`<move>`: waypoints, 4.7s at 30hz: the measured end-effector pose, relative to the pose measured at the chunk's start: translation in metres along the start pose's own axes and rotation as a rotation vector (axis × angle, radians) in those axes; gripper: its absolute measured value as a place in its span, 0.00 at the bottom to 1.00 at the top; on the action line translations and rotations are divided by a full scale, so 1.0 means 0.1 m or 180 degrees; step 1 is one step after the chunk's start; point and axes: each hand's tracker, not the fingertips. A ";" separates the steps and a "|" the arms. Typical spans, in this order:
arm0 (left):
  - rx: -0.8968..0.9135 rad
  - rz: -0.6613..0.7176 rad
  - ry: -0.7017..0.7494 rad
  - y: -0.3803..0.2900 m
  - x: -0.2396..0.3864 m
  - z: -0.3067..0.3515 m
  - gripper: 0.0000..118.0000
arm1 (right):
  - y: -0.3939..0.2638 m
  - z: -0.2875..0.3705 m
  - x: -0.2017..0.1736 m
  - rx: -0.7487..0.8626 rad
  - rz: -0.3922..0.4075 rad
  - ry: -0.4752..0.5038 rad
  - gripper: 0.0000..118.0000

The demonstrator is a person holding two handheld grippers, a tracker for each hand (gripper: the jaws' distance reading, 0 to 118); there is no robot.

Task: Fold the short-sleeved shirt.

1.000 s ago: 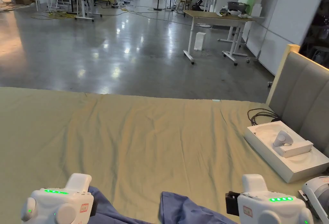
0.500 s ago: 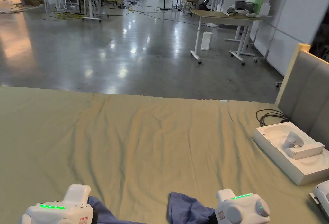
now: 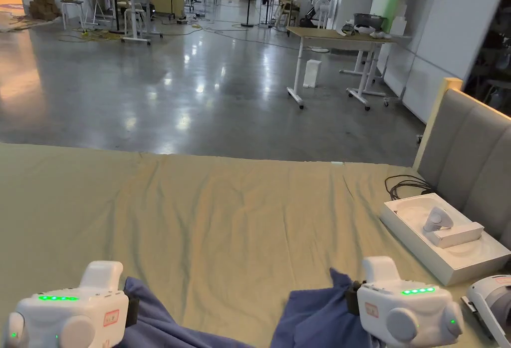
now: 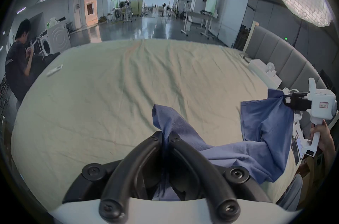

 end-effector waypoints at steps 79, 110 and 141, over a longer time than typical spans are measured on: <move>-0.0314 0.0440 0.0606 -1.60 -1.09 0.97 0.39 | -1.34 0.86 -0.15 0.0200 -0.0296 -0.0526 0.42; 0.1466 -0.0255 0.0527 -0.48 0.25 1.78 0.00 | -0.39 1.96 -1.09 0.1779 -0.0086 -0.0330 0.00; -0.1384 0.0008 0.0622 -0.37 -0.95 -1.17 0.56 | -0.73 0.99 -0.46 0.0795 -0.0188 -0.0540 0.00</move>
